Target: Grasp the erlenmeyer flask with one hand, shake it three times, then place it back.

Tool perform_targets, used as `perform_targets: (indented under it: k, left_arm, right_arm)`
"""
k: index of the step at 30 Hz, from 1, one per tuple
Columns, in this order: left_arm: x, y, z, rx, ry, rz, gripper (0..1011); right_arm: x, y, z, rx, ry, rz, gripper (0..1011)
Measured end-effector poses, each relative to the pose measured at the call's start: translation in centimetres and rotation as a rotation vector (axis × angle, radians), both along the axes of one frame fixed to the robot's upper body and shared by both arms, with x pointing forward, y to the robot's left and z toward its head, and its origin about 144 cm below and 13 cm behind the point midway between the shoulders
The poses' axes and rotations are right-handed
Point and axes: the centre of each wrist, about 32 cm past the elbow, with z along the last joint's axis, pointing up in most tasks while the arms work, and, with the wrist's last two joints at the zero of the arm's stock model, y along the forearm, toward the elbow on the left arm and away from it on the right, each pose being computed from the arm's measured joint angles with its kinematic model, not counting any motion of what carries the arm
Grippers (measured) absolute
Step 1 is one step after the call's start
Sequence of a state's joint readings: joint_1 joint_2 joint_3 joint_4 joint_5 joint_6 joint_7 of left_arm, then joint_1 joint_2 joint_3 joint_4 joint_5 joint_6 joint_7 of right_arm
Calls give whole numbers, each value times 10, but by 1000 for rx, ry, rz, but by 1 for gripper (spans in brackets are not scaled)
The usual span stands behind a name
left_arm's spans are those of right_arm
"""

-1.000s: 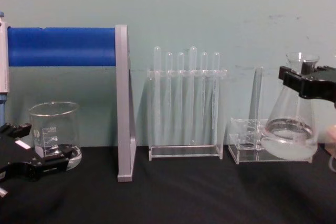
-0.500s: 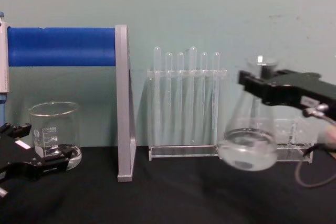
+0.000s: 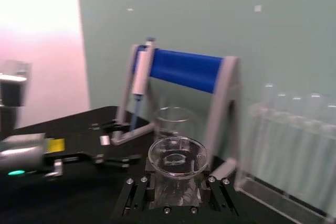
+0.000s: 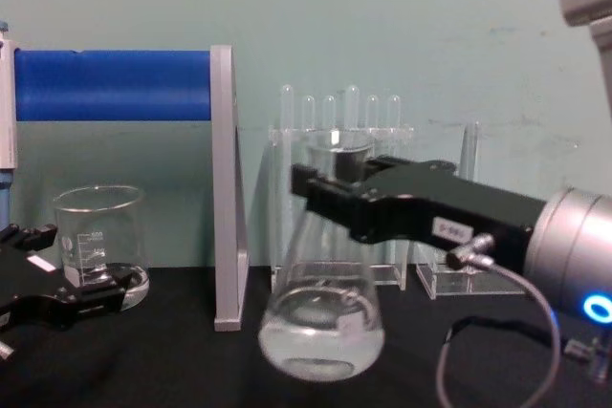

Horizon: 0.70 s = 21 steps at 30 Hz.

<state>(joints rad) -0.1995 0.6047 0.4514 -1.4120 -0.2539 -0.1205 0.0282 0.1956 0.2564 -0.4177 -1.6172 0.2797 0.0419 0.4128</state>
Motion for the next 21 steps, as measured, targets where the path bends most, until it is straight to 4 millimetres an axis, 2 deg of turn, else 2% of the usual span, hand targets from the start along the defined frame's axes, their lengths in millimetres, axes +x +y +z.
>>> perform_targets:
  k: [9, 21]
  left_arm:
    - [0, 0, 0, 0, 0, 0, 1001]
    - [0, 0, 0, 0, 0, 0, 1001]
  right_arm:
    - [-12, 14, -2, -11, 17, 104, 457]
    - [-16, 18, -4, -20, 21, 138, 457]
